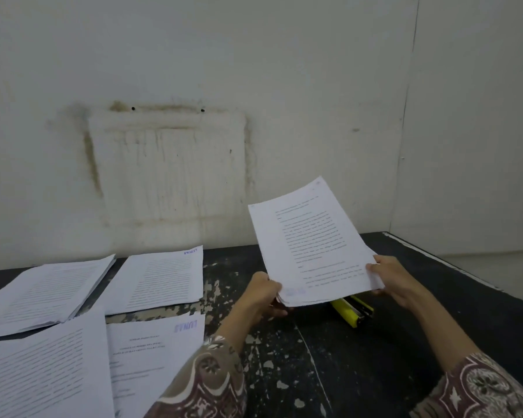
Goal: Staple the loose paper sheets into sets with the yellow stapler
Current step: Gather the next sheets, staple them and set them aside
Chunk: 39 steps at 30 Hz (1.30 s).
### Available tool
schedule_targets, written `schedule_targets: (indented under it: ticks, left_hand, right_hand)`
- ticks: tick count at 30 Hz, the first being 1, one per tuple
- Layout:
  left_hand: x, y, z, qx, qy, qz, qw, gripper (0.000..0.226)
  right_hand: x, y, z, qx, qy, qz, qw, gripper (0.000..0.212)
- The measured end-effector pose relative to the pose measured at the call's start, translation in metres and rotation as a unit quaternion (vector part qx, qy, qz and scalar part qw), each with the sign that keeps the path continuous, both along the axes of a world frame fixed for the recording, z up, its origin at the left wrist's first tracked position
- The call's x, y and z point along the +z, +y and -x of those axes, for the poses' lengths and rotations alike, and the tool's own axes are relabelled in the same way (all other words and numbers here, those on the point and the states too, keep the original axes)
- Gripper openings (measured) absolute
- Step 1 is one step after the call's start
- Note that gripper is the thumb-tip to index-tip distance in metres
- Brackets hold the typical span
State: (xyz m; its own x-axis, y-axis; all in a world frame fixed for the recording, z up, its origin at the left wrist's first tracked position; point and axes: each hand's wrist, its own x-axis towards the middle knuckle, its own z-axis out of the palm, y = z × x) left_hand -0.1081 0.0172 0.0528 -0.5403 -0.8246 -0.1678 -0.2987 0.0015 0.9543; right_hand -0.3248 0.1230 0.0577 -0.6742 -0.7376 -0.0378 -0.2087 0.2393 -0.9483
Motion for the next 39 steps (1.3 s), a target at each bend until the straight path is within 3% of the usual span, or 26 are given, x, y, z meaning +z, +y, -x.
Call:
schedule_targets:
  ticks: [8, 12, 18, 21, 24, 26, 29, 34, 39]
  left_hand:
    - [-0.003, -0.024, 0.068, 0.010, -0.004, 0.094, 0.996, 0.003]
    - [-0.015, -0.042, 0.098, 0.036, -0.004, 0.131, 0.991, 0.015]
    - [-0.039, -0.058, 0.130, 0.026, -0.077, 0.176, 0.981, 0.023]
    - [-0.042, -0.055, 0.138, 0.016, -0.135, 0.203, 0.970, 0.006]
    - [-0.047, -0.058, 0.144, 0.027, -0.178, 0.242, 0.953, 0.015]
    - [-0.048, -0.058, 0.145, 0.025, -0.191, 0.259, 0.946, 0.021]
    - [-0.049, -0.057, 0.145, 0.023, -0.186, 0.273, 0.944, 0.024]
    - [-0.050, -0.053, 0.141, 0.013, -0.163, 0.260, 0.952, 0.025]
    - [-0.043, -0.053, 0.130, 0.009, -0.095, 0.223, 0.970, 0.010]
  right_hand:
    - [-0.007, -0.023, 0.055, -0.082, 0.026, 0.005, 0.996, 0.032]
    - [-0.020, -0.035, 0.078, -0.126, 0.070, -0.019, 0.989, 0.025]
    - [-0.048, -0.048, 0.103, -0.165, 0.153, -0.065, 0.972, 0.022]
    - [-0.056, -0.054, 0.110, -0.167, 0.224, -0.121, 0.953, 0.017]
    - [-0.060, -0.057, 0.114, -0.173, 0.290, -0.188, 0.922, 0.021]
    - [-0.063, -0.058, 0.113, -0.180, 0.318, -0.222, 0.904, 0.012]
    - [-0.064, -0.058, 0.112, -0.170, 0.333, -0.264, 0.889, 0.009]
    - [-0.061, -0.057, 0.106, -0.158, 0.348, -0.306, 0.872, 0.023]
    - [-0.054, -0.057, 0.089, -0.185, 0.383, -0.257, 0.868, 0.024]
